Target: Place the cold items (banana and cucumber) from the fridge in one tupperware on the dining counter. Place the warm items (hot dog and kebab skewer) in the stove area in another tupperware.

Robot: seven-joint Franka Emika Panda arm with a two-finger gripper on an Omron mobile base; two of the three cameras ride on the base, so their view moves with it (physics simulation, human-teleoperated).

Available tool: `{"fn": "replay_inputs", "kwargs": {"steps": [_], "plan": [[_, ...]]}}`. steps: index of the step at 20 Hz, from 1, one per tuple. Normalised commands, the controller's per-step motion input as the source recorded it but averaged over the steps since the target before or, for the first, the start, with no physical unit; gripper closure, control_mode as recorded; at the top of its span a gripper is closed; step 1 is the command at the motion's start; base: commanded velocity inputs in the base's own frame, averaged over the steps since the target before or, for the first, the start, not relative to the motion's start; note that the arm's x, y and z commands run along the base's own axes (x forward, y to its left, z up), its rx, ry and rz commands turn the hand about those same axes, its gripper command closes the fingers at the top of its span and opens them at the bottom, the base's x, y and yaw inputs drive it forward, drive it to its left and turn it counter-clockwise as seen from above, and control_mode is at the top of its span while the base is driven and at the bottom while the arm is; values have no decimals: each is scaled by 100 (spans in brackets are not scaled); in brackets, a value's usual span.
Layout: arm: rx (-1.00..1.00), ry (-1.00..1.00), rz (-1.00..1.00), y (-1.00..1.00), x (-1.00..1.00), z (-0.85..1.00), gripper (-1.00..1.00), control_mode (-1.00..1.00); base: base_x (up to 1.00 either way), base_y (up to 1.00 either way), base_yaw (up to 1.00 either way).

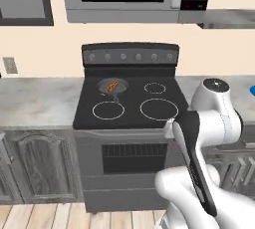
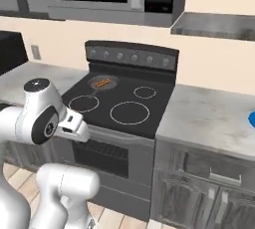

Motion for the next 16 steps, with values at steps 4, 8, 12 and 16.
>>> {"fn": "replay_inputs", "kwargs": {"steps": [4,8,12,16], "plan": [[0,0,0,0,0,0,-100,100,38,87,-59],[0,0,0,0,0,0,-100,100,25,93,-45],[0,0,0,0,0,0,-100,100,28,75,-23],[0,0,0,0,0,0,-100,100,49,69,-13]]}}
